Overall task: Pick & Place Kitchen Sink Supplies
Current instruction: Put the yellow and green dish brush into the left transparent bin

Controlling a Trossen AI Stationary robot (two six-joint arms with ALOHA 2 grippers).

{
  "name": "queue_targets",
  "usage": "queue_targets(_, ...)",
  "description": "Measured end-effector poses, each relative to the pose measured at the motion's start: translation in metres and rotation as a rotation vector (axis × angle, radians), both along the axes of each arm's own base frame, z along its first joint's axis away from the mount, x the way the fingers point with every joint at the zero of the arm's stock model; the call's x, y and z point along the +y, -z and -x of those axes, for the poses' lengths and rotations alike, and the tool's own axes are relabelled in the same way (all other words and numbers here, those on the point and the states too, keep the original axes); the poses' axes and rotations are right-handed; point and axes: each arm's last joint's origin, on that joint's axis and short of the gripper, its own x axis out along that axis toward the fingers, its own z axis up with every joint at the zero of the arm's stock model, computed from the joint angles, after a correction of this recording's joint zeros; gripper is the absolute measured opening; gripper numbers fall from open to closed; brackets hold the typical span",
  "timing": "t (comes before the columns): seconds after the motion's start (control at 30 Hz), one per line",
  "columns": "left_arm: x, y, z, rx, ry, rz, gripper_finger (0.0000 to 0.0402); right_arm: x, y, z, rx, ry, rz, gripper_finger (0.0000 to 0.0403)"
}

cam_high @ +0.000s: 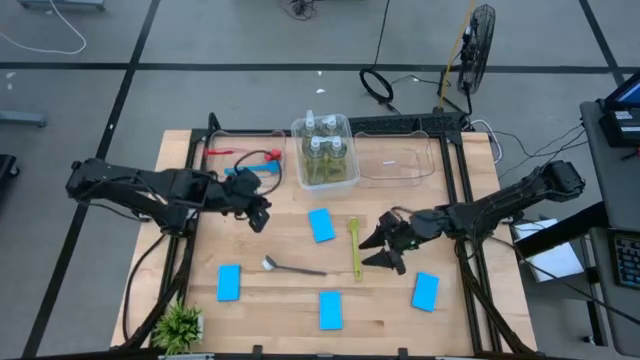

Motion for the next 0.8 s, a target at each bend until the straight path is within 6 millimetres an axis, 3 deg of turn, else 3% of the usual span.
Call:
queue_targets(0.17,-0.002,0.021,0.007,-0.009,0.029,-0.017,0.0074,0.003,-0.017,-0.003,0.192,0.078,0.023,0.0279)
queue_targets(0.33,0.000,0.034,0.023,-0.048,0.066,-0.050,0.0074,0.004,-0.027,-0.003,0.236,0.218,-0.020,0.0279)
queue_targets(0.8,0.008,0.046,0.066,-0.100,0.187,-0.144,0.0074,0.008,0.004,-0.019,0.410,0.379,-0.167,0.0279)
